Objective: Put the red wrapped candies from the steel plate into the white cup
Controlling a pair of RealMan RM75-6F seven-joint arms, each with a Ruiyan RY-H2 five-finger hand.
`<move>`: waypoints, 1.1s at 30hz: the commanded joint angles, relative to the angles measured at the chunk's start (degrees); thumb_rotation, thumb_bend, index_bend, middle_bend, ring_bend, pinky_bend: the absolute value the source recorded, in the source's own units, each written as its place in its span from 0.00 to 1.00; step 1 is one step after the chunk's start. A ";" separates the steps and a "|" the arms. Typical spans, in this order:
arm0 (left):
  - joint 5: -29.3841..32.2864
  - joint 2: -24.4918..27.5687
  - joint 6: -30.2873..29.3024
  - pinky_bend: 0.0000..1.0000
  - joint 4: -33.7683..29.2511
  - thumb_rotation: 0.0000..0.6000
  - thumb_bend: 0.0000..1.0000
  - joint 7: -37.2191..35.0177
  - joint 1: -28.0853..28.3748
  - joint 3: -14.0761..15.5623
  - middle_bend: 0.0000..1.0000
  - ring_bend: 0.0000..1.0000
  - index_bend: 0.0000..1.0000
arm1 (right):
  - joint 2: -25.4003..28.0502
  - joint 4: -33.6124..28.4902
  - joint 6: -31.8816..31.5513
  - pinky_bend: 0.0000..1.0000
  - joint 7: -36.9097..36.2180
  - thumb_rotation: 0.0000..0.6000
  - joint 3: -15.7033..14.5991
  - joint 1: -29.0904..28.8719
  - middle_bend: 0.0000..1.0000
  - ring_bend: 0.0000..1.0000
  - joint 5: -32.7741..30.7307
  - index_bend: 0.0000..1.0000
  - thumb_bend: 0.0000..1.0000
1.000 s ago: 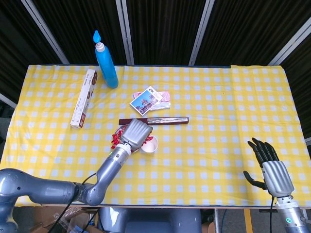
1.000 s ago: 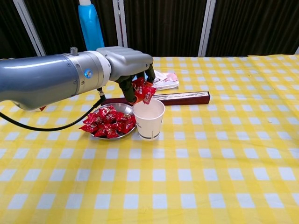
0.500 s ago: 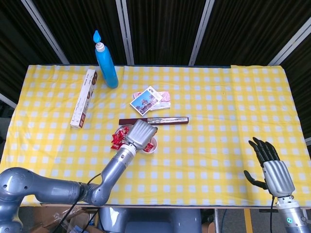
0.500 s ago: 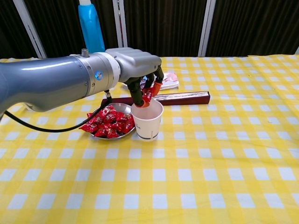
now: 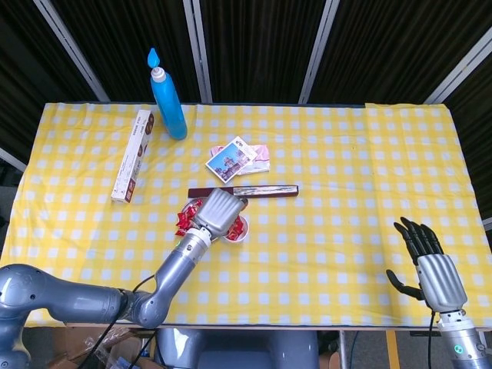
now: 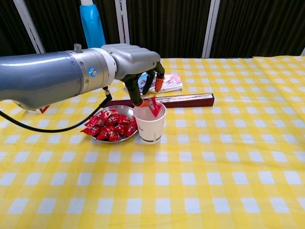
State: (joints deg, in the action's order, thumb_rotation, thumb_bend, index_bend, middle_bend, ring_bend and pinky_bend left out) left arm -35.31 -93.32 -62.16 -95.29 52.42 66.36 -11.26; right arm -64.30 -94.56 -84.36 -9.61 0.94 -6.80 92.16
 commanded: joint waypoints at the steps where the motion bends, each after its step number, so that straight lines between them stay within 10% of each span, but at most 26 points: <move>1: 0.42 0.84 -0.27 0.97 -0.62 1.00 0.31 0.00 -0.39 0.42 0.44 0.88 0.36 | -0.01 -0.02 0.02 0.00 0.07 1.00 -0.03 -0.02 0.00 0.00 0.08 0.00 0.39; 33: 8.64 6.18 2.18 0.97 1.61 1.00 0.18 0.78 -5.49 9.11 0.32 0.88 0.31 | -0.05 -0.05 0.11 0.00 0.30 1.00 0.04 0.01 0.00 0.00 -0.14 0.00 0.39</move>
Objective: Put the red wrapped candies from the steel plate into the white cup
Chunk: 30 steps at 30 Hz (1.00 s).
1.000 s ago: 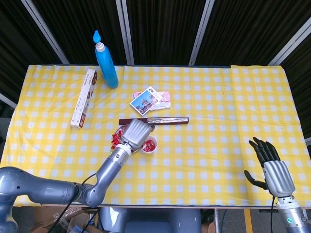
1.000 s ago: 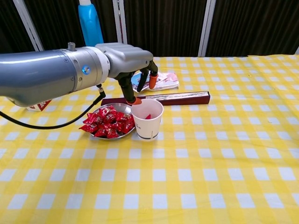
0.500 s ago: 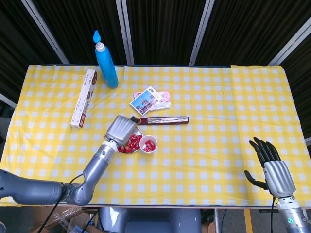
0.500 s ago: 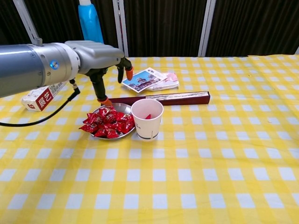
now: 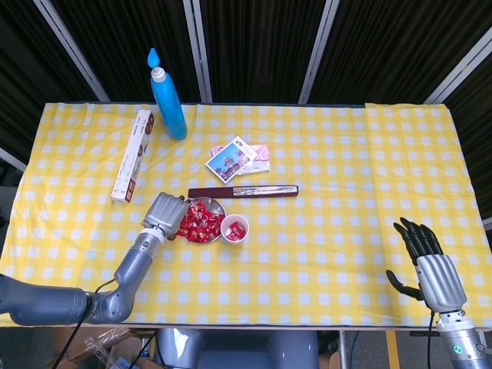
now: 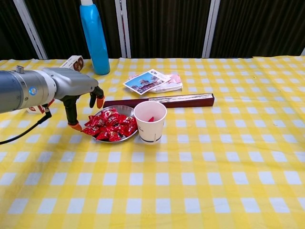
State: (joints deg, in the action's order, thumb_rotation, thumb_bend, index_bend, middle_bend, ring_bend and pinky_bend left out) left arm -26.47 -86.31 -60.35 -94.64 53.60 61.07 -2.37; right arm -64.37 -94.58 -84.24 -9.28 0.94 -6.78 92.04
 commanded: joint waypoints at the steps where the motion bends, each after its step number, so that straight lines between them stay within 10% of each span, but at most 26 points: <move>1: -0.29 -1.26 0.56 0.97 1.47 1.00 0.19 -0.54 -0.21 0.20 0.32 0.88 0.31 | 0.04 -0.08 0.01 0.00 -0.05 1.00 0.02 -0.01 0.00 0.00 -0.01 0.00 0.39; 30: -0.53 -7.15 0.89 0.98 6.10 1.00 0.41 0.69 0.91 -0.55 0.57 0.88 0.50 | 0.07 -0.29 -0.67 0.00 -0.59 1.00 0.22 0.16 0.00 0.00 0.18 0.00 0.39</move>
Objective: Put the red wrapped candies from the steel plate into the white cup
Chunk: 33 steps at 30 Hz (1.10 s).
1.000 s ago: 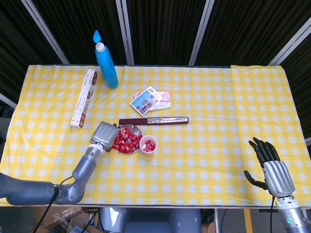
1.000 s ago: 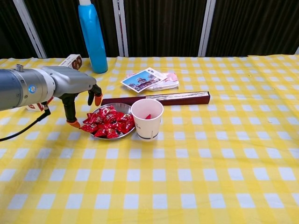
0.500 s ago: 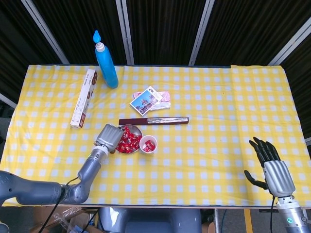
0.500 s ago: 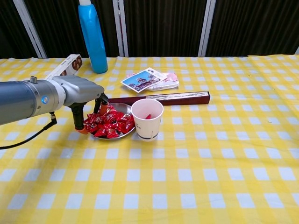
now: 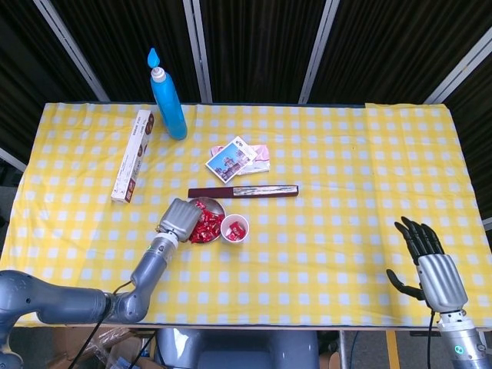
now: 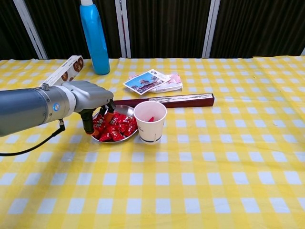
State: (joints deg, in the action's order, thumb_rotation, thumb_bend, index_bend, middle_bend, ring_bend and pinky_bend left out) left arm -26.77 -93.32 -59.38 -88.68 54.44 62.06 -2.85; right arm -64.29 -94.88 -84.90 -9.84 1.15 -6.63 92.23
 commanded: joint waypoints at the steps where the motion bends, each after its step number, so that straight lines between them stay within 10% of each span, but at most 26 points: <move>1: -0.38 -0.17 -0.12 0.98 0.19 1.00 0.41 -0.26 -0.12 -0.17 0.58 0.88 0.51 | -0.02 0.03 -0.01 0.00 -0.04 1.00 0.01 0.01 0.00 0.00 -0.01 0.00 0.39; 33: -6.56 8.90 -4.55 0.98 -10.44 1.00 0.44 -3.14 -1.13 -4.99 0.65 0.89 0.57 | -0.20 0.15 -0.09 0.00 0.13 1.00 0.04 0.01 0.00 0.00 0.07 0.00 0.39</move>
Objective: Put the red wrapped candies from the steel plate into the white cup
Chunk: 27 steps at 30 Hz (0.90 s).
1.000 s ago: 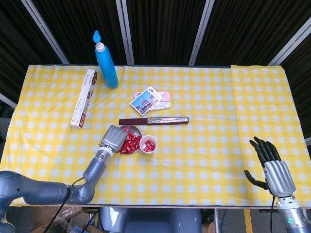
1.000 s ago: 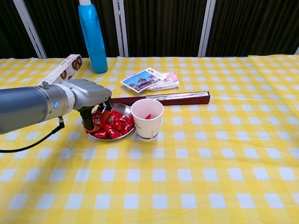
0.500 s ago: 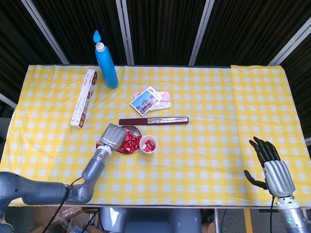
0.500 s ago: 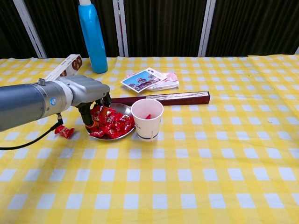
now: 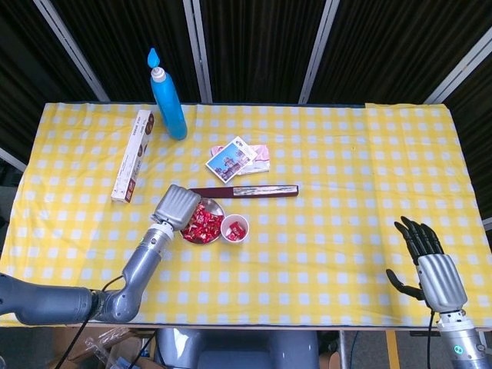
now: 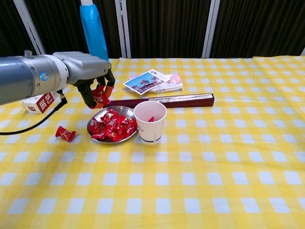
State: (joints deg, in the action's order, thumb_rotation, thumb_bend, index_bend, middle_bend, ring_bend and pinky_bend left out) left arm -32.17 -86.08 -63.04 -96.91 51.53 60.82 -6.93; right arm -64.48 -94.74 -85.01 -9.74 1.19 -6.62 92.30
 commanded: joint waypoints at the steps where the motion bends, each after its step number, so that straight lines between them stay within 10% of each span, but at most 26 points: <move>1: -1.53 2.03 -1.11 0.98 -2.97 1.00 0.44 -0.27 0.25 -1.29 0.65 0.89 0.57 | -0.03 0.00 0.03 0.00 0.08 1.00 0.00 -0.01 0.00 0.00 -0.01 0.00 0.39; 27: 2.99 -8.60 0.21 0.98 2.27 1.00 0.44 5.39 8.56 -4.33 0.64 0.89 0.56 | 0.35 -0.24 -0.29 0.00 -0.76 1.00 0.14 0.06 0.00 0.00 0.03 0.00 0.39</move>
State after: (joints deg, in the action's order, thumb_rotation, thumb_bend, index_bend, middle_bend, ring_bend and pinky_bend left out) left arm -29.33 -94.43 -62.95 -94.85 56.80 69.17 -11.18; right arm -64.13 -94.99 -85.30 -10.51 1.33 -6.55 92.34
